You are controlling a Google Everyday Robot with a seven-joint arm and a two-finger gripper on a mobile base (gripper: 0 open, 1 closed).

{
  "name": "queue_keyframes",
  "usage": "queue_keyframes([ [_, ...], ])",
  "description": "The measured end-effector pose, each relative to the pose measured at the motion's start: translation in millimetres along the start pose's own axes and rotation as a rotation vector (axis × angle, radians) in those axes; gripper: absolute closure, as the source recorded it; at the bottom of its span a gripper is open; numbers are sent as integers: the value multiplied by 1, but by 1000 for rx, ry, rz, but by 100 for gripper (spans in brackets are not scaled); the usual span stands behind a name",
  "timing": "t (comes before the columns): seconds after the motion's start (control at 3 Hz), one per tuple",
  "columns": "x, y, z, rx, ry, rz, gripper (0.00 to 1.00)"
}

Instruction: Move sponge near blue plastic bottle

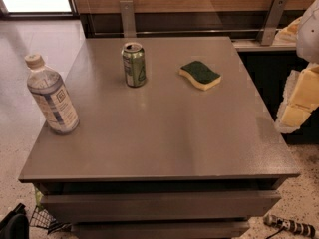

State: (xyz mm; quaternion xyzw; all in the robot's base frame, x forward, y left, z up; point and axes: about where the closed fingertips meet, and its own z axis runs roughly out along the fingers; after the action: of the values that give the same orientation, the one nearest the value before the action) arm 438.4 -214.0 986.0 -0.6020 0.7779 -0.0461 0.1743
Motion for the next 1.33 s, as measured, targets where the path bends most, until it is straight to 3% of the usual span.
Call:
queue_keyframes([
  [0.33,0,-7,1,16,-13,-2,0],
  [0.67,3,-43,12,69,-69,52,0],
  [1.0,1,-92,64,109,-260,189,0],
  [1.33,-12,-121,92,147,-434,272,0],
])
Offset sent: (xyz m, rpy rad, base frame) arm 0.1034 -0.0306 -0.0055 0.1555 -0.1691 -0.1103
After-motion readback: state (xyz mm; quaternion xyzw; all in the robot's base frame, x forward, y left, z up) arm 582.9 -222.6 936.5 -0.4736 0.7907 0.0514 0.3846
